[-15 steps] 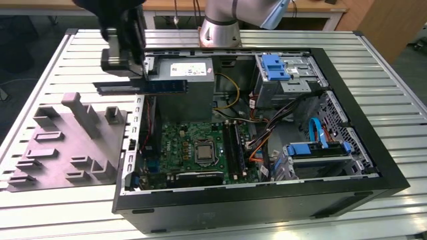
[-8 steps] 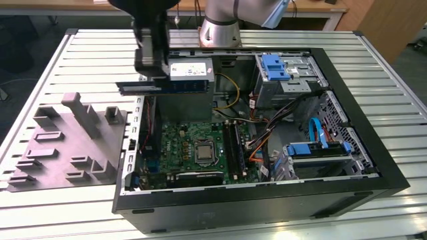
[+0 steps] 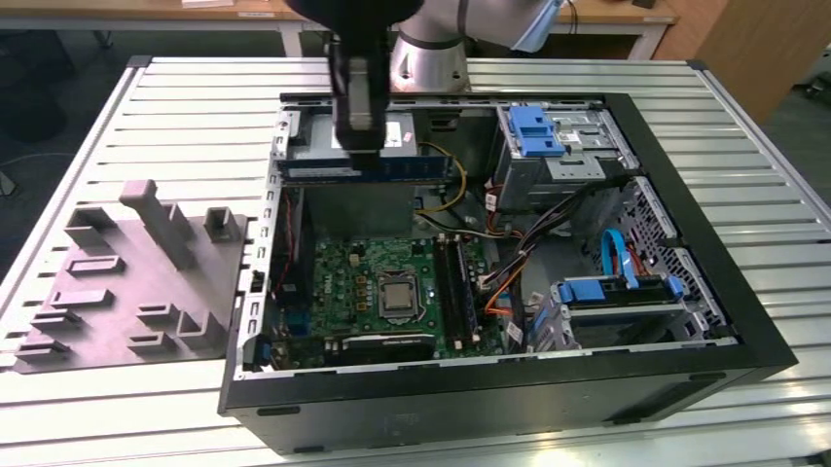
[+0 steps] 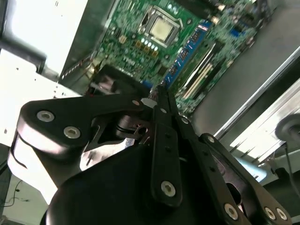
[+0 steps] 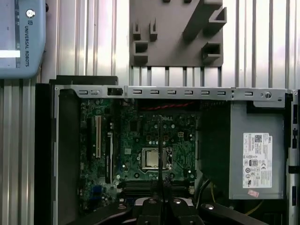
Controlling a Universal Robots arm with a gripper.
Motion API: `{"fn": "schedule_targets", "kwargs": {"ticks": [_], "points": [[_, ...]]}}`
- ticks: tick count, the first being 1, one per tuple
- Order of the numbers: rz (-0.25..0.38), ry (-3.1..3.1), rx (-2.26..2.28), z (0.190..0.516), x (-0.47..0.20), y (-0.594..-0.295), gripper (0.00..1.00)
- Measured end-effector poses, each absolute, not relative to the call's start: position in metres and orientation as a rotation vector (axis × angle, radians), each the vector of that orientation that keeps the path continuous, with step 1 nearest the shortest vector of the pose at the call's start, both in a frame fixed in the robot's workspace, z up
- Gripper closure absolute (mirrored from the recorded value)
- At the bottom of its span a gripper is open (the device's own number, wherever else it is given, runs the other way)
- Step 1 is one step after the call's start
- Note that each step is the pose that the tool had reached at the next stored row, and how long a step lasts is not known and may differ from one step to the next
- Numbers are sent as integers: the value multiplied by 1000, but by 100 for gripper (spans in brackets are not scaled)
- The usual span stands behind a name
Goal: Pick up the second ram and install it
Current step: 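Pick up the second ram and move it above second insertion slot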
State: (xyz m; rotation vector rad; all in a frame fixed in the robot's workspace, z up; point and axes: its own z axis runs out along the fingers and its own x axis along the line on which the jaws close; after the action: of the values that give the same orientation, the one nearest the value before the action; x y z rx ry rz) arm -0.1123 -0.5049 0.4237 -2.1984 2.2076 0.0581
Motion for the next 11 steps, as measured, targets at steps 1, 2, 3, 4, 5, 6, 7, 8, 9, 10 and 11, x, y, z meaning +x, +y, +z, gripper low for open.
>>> {"fn": "schedule_targets", "kwargs": {"ticks": [1,2,3,4,5,6,7,8,9,10,11], "points": [[58,2208,-2199,424,-108,-505,89],[59,2208,-2199,423,-103,-505,89],[59,2208,-2199,423,-99,-505,89],[59,2208,-2199,423,-94,-505,89],[60,2208,-2199,423,-90,-506,89],[60,2208,-2199,423,-85,-506,89],[60,2209,-2199,423,-80,-506,89],[61,2209,-2200,422,-76,-506,89],[62,2209,-2200,422,-72,-506,89],[63,2210,-2200,420,-68,-507,89],[64,2210,-2201,419,-65,-507,89]]}}
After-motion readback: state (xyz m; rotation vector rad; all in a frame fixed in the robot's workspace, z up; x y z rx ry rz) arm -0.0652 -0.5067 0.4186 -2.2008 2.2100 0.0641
